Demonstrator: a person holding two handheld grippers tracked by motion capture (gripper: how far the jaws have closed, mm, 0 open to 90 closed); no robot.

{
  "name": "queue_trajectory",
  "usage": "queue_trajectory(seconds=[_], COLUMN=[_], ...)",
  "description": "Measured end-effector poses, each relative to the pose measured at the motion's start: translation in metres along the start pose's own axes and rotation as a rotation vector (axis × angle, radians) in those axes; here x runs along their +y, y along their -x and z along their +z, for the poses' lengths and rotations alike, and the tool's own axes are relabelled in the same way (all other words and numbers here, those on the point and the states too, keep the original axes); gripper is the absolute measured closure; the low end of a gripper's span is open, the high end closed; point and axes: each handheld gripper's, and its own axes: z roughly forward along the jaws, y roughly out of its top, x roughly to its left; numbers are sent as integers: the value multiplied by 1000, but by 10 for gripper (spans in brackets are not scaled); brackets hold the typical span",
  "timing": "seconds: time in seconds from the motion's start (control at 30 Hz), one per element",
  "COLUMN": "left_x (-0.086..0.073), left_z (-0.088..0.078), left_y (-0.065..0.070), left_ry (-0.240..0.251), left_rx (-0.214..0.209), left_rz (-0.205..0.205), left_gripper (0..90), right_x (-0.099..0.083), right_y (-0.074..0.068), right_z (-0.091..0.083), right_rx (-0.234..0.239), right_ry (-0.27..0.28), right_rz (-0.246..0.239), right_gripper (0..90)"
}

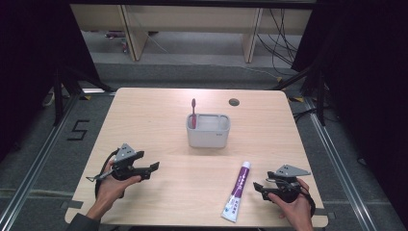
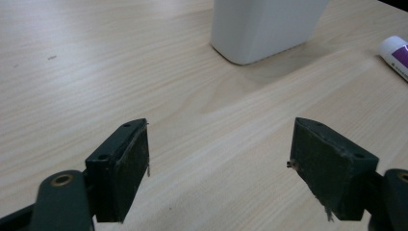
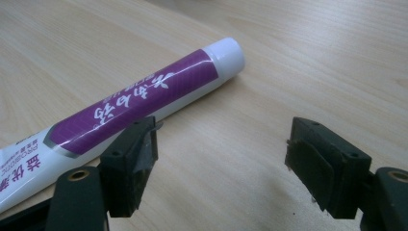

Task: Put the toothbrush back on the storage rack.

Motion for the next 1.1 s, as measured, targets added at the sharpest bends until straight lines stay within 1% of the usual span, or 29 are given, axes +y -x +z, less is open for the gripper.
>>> queue_trajectory(seconds=[0.1, 0.13, 0.2, 0.23, 0.27, 0.3, 0.33, 0.4, 0.43, 0.5, 0.57, 0.63, 0.7, 0.83, 0.87, 0.9, 0.93, 0.97, 1.0, 1.03, 1.07, 1.1], left_x=[-7, -7, -9, -10, -11, -13, -14, -16, -18, -20, -23, -24, -25, -28, -28, -29, -30, -31, -32, -34, -34, -36], left_z=[-1, -1, -2, -3, -3, -5, -5, -6, -7, -7, -9, -9, -10, -12, -12, -14, -14, -16, -17, -18, -18, -20], left_y=[1, 1, 2, 3, 4, 4, 4, 4, 5, 6, 9, 9, 10, 11, 11, 11, 13, 15, 15, 17, 17, 18], left_ry=[-15, -15, -19, -18, -16, -18, -17, -23, -29, -31, -46, -39, -46, -61, -61, -85, -71, -73, -81, -71, -71, -78], left_rx=[-8, -8, -11, -7, -9, -6, -13, -14, -23, -26, -19, -23, -19, -17, -17, -17, -8, -12, -6, -6, -6, -4], left_rz=[6, 6, 7, 6, 6, 9, 3, 2, -12, -13, -6, -8, -12, 9, 9, 24, 11, 14, 32, 26, 26, 40], left_gripper=[206, 204, 201, 201, 200, 196, 191, 179, 175, 173, 167, 167, 164, 161, 161, 161, 161, 161, 161, 161, 162, 162], right_x=[0, 0, 0, 0, -1, -1, -1, -1, -1, -1, -1, -1, -1, -1, -1, -1, -1, -1, -1, -1, -1, -1], right_y=[0, 0, -2, -2, -1, -2, -1, -2, -1, -1, -1, -1, -1, -1, 1, 1, 1, 1, 0, 0, 0, 0], right_z=[0, -1, -1, -1, 0, 0, 0, 0, 0, 0, 0, 0, 0, -1, -1, -1, -1, -1, -2, -2, -2, -1], right_rx=[1, -12, -5, -5, 5, 10, 3, 11, 10, 6, 6, 6, 6, 5, -5, -5, -3, -3, -3, -2, -2, -2], right_ry=[1, 3, -2, -2, 3, 2, 3, 0, 1, 1, 0, 0, 0, 1, 6, 6, 7, 8, 6, 6, 6, 5], right_rz=[1, -2, 23, 23, 23, 32, 24, 32, 31, 27, 26, 26, 25, 25, -4, -4, -6, -6, -3, -3, -3, -3], right_gripper=[271, 271, 271, 271, 271, 271, 271, 271, 271, 271, 271, 271, 271, 271, 271, 271, 271, 271, 271, 271, 271, 271])
